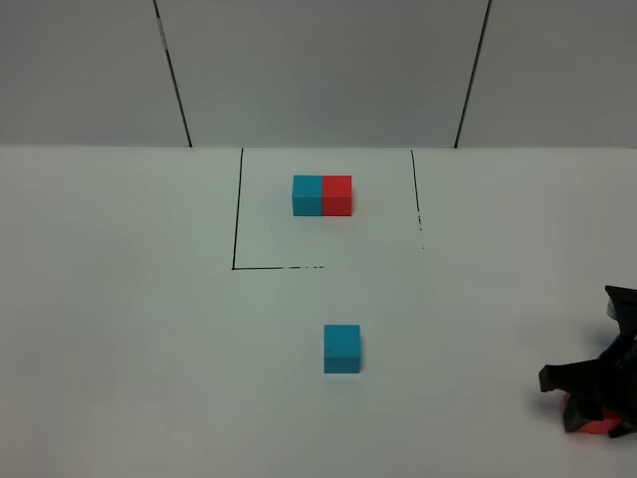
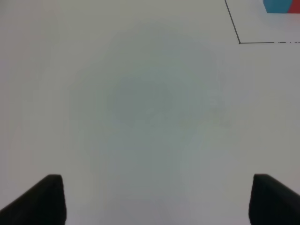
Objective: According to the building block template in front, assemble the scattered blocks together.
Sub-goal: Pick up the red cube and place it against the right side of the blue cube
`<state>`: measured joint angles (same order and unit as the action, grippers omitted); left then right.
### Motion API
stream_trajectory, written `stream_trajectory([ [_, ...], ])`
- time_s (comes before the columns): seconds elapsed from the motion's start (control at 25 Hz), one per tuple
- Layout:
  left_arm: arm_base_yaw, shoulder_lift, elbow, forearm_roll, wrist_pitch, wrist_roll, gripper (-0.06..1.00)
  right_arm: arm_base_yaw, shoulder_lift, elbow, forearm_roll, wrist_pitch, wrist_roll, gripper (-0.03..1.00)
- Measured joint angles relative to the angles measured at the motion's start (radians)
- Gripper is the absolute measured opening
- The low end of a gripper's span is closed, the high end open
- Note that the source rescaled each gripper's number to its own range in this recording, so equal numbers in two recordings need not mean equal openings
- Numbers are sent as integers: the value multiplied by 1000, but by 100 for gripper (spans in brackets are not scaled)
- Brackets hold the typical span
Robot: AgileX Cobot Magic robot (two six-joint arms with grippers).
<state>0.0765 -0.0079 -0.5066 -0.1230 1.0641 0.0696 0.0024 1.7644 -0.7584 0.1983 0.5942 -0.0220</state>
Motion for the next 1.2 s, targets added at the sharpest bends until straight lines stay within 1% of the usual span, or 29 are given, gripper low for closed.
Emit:
stream_trajectory([
  [0.04, 0, 0, 0, 0, 0, 0, 80, 0, 0, -1, 3, 0, -8, 2],
  [0.16, 0, 0, 0, -1, 0, 0, 80, 0, 1, -20, 14, 29, -42, 2],
  [0.24, 0, 0, 0, -1, 0, 0, 80, 5, 1, -57, 13, 81, -71, 2],
  [0.32, 0, 0, 0, -1, 0, 0, 80, 30, 1, -122, -23, 145, -110, 2],
  [0.4, 0, 0, 0, -1, 0, 0, 80, 82, 2, -200, -86, 226, -178, 2],
  [0.52, 0, 0, 0, -1, 0, 0, 80, 194, 4, -315, -216, 319, -341, 2],
  [0.6, 0, 0, 0, -1, 0, 0, 80, 266, 17, -385, -313, 349, -442, 2],
  [0.72, 0, 0, 0, -1, 0, 0, 80, 362, 65, -502, -380, 415, -551, 2],
  [0.84, 0, 0, 0, -1, 0, 0, 80, 432, 147, -630, -385, 496, -660, 2],
  [0.92, 0, 0, 0, -1, 0, 0, 80, 468, 206, -703, -379, 525, -727, 2],
  [1.04, 0, 0, 0, -1, 0, 0, 79, 504, 294, -776, -377, 530, -758, 2],
  [1.2, 0, 0, 0, -1, 0, 0, 79, 540, 366, -803, -376, 513, -764, 2],
])
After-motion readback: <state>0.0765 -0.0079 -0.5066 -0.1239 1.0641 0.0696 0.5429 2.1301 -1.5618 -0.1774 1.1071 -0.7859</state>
